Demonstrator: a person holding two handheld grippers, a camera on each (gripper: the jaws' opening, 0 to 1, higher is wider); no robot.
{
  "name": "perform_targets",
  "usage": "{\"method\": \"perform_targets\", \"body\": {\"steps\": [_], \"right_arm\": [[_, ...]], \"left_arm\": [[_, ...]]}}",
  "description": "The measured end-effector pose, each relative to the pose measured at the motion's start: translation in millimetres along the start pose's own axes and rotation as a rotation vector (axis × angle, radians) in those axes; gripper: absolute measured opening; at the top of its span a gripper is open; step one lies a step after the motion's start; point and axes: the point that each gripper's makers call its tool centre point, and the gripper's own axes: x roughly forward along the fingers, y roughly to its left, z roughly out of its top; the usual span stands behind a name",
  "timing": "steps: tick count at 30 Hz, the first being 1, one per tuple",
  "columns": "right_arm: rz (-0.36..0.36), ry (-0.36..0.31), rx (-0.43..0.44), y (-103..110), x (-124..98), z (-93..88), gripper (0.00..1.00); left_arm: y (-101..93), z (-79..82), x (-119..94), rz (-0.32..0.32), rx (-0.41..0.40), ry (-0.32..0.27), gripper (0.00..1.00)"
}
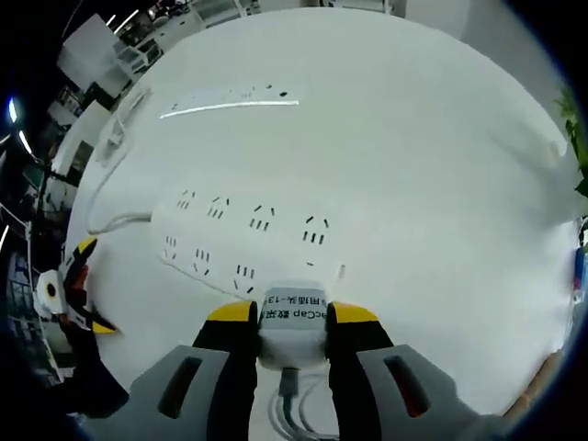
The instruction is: Straighten the power strip on the desk, plug the charger into it
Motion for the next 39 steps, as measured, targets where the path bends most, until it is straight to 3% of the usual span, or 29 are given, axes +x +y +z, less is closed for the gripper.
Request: {"method": "perform_targets", "body": {"steps": [5, 15, 21, 30, 39], "right_arm": [[-0.016, 0.030, -0.006, -1, 3, -7.8, 0.27], [0.001, 0.013, 0.018, -4, 1, 4.0, 0.28], [-0.034, -0.004, 0.015, -4, 1, 9.5, 0.27], [-0.091, -0.019, 0.028, 4, 0, 3.3, 0.27], [-0.100, -0.031, 0.053, 3, 0, 1.9, 0.27]], "left_arm": [[0.8, 1.0, 0, 0.000, 0.000, -0.004, 0.99], [-1.1, 1.9, 1, 0.000, 0.002, -0.007, 0.99], [-0.3, 1.8, 1, -0.001, 0.004, -0.007, 0.99], [-0.8, 4.2, 0, -0.003, 0.006, -0.015, 0.99], [-3.2, 6.4, -1, -0.008, 0.007, -0.023, 0.99]]}}
